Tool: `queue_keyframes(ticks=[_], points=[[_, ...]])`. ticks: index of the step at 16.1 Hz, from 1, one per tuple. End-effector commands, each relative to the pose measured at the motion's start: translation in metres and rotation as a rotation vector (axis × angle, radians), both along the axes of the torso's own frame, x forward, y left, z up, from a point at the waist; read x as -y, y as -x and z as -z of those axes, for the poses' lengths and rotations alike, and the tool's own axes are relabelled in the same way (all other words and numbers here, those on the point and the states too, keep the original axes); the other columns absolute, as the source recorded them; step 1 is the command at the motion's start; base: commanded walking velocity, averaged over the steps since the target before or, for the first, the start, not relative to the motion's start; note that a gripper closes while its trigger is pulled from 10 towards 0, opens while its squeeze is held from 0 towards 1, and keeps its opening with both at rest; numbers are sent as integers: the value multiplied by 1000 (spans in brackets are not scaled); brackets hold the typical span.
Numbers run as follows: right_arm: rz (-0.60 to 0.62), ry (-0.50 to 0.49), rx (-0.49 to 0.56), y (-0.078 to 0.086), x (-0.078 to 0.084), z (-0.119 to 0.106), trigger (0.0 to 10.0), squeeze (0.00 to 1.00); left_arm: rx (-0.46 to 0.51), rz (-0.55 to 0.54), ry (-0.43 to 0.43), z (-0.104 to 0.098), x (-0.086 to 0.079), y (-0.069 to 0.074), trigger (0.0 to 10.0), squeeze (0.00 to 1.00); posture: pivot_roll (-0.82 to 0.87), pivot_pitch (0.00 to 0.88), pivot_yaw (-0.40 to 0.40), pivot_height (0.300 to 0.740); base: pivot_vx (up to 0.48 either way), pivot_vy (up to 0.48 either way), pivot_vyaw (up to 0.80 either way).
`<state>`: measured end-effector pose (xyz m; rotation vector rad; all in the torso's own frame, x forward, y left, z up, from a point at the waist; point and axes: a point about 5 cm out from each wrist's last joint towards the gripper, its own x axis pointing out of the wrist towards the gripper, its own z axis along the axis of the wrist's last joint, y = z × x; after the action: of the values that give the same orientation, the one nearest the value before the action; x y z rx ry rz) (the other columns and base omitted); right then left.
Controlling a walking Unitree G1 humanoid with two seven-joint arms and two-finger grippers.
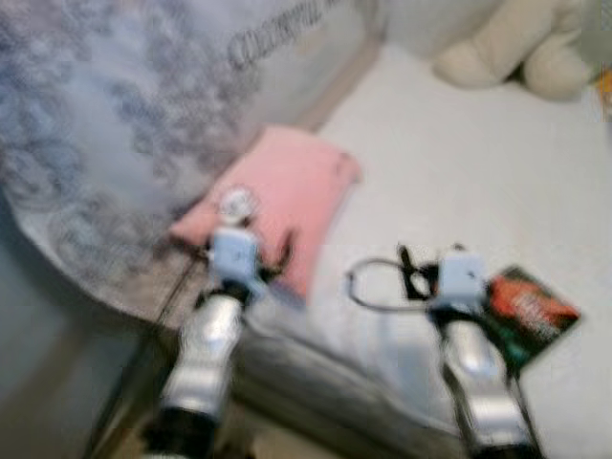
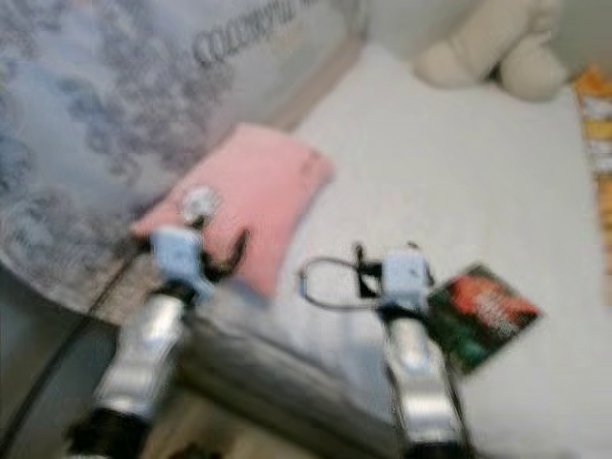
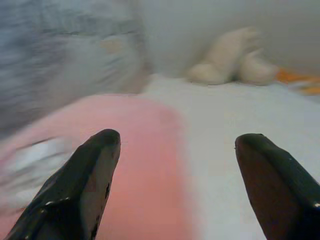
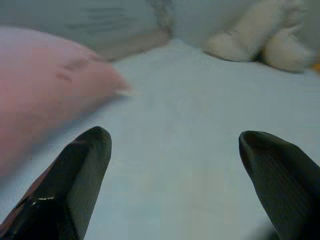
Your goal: Clean up the room
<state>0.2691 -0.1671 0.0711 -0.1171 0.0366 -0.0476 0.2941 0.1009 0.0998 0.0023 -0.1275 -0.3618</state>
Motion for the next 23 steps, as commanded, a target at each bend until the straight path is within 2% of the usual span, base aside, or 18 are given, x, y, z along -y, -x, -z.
queue_keyframes(ticks=[1, 3, 5, 7, 8, 9, 12, 15, 18, 19, 23], points=[[-50, -3, 18, -3, -9, -4, 10000, 0, -21, -15, -36, 0, -8, -7, 10000, 0, -7, 0, 4, 740, 259, -401, 0], [-57, -19, -17, -1, -9, 3, 10000, 0, -85, -48, -84, 10, -13, -11, 10000, 0, -8, 0, 2, 740, 129, -201, -400], [-6, -42, -81, 1, 3, 16, 10000, 0, -117, -59, -57, 16, -18, -8, 10000, 0, -5, 0, 5, 740, 0, 0, -800], [-7, -35, -79, 2, 5, 17, 10000, 0, -136, -70, -65, 21, -20, -6, 10000, 0, -4, 0, 5, 740, 0, 0, -788], [-13, -33, -80, 2, 5, 17, 10000, 0, -142, -58, -65, 22, -19, -5, 10000, 0, -3, 0, 4, 740, 0, 0, -781], [-8, -37, -87, 1, 6, 18, 10000, 0, -142, -38, -27, 20, -16, -6, 10000, 0, 12, 0, -10, 740, 0, 0, -781], [-17, -57, -97, 3, 3, 22, 10000, 0, -123, -39, -32, 18, -15, -7, 10000, 0, 20, 0, -17, 740, 0, 0, -781], [-49, -56, -96, 3, 1, 24, 10000, 0, -120, -39, -68, 20, -15, -7, 10000, 0, 24, 0, -23, 740, 0, 0, -771], [-49, -77, -93, 3, 1, 25, 10000, 0, -129, -71, -88, 22, -21, -10, 10000, 0, 24, 0, -24, 740, 0, 0, -758], [-63, -78, -82, 3, -3, 23, 10000, 0, -122, -69, -134, 22, -24, -13, 10000, 0, 18, 0, -21, 740, 0, 480, 0], [-98, -69, -84, 1, -10, 23, 10000, 0, -109, -59, -194, 17, -16, -22, 10000, 0, 10, 0, -17, 740, 0, 471, -361]])
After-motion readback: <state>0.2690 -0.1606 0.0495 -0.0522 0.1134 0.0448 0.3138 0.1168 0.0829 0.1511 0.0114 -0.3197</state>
